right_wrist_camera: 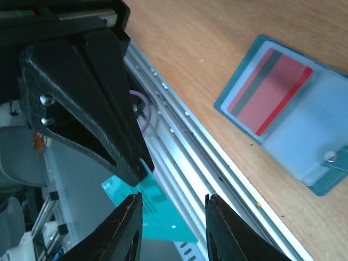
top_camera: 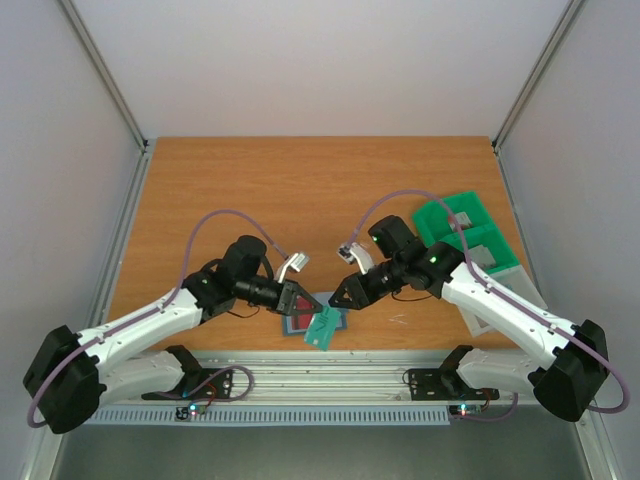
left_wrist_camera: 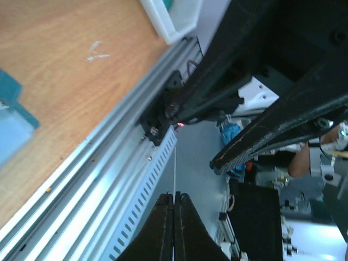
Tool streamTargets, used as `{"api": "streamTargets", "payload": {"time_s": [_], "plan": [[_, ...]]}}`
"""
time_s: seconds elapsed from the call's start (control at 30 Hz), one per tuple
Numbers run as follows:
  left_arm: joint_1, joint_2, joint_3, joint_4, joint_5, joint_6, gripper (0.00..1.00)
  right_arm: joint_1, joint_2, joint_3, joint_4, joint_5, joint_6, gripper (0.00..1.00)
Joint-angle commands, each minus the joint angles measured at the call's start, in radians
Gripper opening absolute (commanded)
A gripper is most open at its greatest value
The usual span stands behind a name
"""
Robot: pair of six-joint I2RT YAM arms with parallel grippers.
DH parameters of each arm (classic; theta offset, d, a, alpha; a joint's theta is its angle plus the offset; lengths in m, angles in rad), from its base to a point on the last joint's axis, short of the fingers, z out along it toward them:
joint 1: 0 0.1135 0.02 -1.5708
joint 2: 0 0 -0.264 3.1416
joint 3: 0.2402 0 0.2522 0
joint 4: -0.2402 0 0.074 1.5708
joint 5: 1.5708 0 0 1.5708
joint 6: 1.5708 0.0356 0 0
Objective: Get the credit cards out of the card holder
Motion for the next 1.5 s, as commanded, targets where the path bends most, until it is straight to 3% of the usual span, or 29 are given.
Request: {"api": "streamTargets", "payload": {"time_s": [0.0,0.53,1.03,1.47], "plan": [[-0.039,0.008,0.036,0.046,0.084,0.026,0.0,-0.003,-0.009,0.046,-0.042,-0.089,-0.06,0.34],[-0.048,0.015,0.038,0.087,0.136,0.044,0.0,-0.001,-0.004,0.011,-0.041,-0.238,-0.077,0.31],[-0.048,-0.046,0.04,0.098,0.163,0.053,0.0,-0.001,0.013,0.005,-0.033,-0.267,-0.077,0.3],[-0.049,-0.062,0.06,0.072,0.14,0.078,0.0,-0.001,0.012,-0.005,-0.004,-0.352,-0.075,0.19]]}}
